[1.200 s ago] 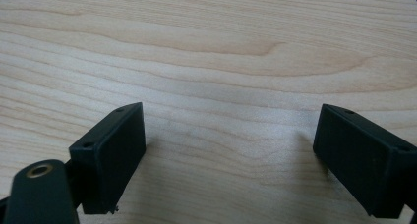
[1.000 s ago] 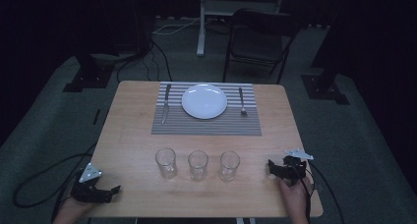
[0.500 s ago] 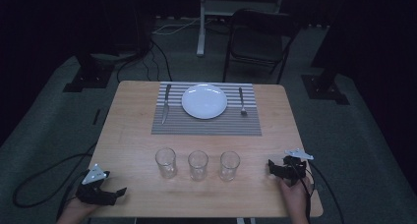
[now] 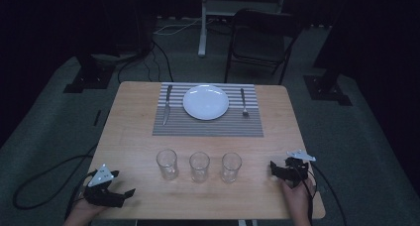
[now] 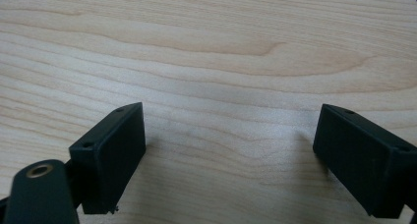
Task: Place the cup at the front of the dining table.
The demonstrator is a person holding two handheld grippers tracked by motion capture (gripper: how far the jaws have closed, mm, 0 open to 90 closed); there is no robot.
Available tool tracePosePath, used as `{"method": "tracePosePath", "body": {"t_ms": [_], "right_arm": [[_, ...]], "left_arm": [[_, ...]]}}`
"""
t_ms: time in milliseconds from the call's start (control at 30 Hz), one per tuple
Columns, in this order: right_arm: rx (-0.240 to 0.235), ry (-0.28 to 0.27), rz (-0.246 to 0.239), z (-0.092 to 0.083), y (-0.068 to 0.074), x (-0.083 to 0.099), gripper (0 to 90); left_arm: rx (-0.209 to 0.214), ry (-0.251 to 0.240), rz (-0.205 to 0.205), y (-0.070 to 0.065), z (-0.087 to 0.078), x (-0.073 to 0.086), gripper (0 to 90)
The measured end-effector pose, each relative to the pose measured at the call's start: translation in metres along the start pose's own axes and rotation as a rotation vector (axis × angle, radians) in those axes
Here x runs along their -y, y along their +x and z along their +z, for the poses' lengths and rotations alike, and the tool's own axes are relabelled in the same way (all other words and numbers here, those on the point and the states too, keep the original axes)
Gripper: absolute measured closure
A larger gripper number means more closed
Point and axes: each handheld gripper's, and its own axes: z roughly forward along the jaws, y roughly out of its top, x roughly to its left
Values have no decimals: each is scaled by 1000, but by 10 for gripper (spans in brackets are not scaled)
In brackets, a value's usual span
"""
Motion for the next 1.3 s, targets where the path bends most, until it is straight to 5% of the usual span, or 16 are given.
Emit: {"method": "tracePosePath", "body": {"t_ms": [1300], "right_arm": [[0, 0, 0, 0, 0, 0, 121]], "left_arm": [[122, -46, 56, -29, 41, -45, 43]]}}
